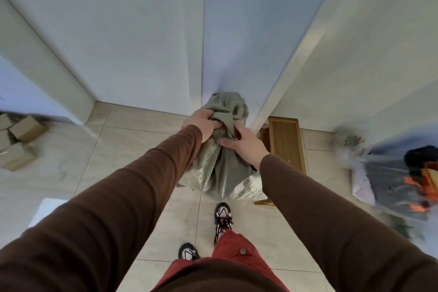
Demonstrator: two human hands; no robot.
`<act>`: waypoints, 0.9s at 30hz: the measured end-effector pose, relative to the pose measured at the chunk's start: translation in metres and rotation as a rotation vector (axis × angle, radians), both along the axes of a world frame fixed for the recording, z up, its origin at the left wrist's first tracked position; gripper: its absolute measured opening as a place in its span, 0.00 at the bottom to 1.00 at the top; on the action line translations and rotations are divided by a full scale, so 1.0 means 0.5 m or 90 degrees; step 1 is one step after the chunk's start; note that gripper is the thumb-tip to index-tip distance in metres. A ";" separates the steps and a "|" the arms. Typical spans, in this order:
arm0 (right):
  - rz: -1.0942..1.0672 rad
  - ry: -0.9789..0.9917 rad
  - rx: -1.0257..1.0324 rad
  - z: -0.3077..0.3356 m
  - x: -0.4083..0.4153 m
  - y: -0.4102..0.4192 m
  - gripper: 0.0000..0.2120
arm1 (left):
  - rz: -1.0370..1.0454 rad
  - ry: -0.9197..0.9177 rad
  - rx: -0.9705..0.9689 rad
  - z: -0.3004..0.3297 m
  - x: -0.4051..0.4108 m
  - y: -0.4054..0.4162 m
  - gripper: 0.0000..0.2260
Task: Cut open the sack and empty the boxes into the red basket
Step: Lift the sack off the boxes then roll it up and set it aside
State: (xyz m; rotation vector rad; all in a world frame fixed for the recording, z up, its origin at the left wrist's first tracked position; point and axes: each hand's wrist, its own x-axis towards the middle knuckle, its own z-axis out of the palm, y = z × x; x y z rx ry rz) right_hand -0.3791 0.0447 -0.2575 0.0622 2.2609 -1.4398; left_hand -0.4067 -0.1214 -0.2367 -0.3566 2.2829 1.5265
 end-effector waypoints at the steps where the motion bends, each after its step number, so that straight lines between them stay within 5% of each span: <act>1: -0.017 0.012 0.032 -0.007 -0.011 -0.002 0.23 | -0.021 0.000 -0.006 0.000 -0.011 0.006 0.07; 7: -0.133 -0.100 -0.085 -0.051 -0.111 0.027 0.13 | -0.088 -0.016 -0.048 0.008 -0.069 -0.025 0.14; 11: -0.137 -0.178 -0.124 -0.085 -0.183 0.068 0.13 | -0.115 -0.050 -0.094 0.015 -0.066 -0.098 0.27; 15: -0.144 -0.251 -0.143 -0.119 -0.233 0.096 0.14 | -0.127 -0.158 0.073 -0.008 -0.032 -0.130 0.32; 17: -0.165 -0.286 -0.146 -0.134 -0.245 0.099 0.15 | -0.170 -0.131 0.004 -0.029 -0.020 -0.123 0.35; 21: -0.197 -0.311 -0.142 -0.156 -0.269 0.096 0.15 | -0.097 0.040 -0.202 -0.056 -0.032 -0.081 0.15; 27: -0.136 -0.282 -0.043 -0.180 -0.307 0.107 0.22 | -0.027 0.092 -0.153 -0.051 -0.079 -0.041 0.06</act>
